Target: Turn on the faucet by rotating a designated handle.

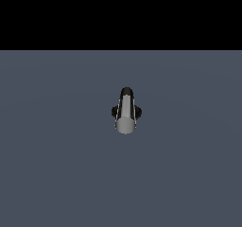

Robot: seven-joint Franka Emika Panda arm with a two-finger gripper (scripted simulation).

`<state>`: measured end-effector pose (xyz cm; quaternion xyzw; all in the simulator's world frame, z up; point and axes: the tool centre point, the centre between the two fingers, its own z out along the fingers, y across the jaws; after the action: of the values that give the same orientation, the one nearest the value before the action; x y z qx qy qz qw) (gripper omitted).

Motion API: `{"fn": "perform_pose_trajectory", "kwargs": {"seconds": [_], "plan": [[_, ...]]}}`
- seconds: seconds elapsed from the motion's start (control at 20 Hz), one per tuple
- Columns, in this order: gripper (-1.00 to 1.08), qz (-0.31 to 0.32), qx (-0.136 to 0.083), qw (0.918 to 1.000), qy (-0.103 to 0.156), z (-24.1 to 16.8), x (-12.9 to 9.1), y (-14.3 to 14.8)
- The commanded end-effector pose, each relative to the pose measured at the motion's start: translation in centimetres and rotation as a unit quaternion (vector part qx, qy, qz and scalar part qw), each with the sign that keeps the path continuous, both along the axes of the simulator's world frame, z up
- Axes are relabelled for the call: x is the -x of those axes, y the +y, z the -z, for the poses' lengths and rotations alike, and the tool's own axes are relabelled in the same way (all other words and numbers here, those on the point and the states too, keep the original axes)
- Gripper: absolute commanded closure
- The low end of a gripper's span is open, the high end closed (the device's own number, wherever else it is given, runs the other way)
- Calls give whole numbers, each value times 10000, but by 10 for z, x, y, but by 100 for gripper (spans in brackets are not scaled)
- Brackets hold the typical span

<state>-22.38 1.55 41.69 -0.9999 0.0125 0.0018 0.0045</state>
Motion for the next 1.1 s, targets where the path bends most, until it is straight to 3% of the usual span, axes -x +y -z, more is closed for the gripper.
{"fn": "perform_pose_trajectory", "kwargs": {"seconds": [0.0,1.05], "plan": [[108,44,2,10000,0,20,-6,4],[108,385,14,9993,-8,187,-67,39]]}}
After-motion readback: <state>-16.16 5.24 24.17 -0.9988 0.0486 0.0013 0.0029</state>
